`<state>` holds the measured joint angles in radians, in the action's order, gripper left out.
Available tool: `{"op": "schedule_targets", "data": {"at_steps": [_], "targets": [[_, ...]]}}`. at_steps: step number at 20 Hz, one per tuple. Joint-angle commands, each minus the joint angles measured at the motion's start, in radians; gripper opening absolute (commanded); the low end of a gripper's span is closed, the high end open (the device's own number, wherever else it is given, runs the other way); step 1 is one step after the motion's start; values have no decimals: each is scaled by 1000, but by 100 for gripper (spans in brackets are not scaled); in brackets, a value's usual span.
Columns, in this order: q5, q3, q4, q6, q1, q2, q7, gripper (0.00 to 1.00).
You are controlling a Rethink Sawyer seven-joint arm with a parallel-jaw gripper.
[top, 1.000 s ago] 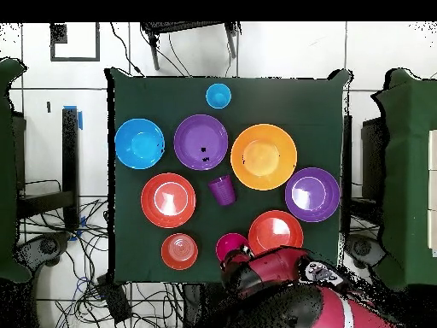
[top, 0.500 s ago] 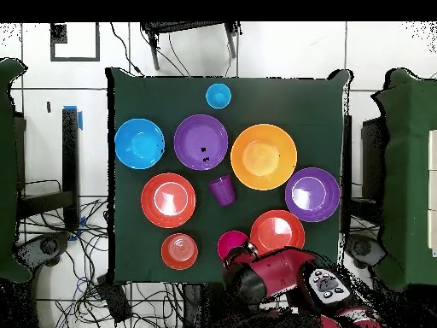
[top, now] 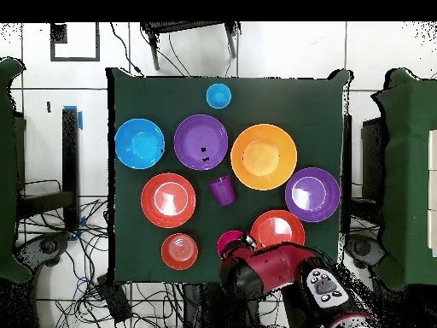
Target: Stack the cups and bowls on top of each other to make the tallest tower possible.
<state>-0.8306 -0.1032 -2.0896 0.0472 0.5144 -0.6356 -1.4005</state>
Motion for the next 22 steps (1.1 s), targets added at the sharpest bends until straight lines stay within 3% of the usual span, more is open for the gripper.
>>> {"op": "schedule_targets", "data": {"at_steps": [1,10,22], "targets": [[51,-128,-8,106,-14,1,-76,100],[99,-154,-24,163,-47,-58,-66,100],[39,-124,35,141,-46,-13,-45,100]]}}
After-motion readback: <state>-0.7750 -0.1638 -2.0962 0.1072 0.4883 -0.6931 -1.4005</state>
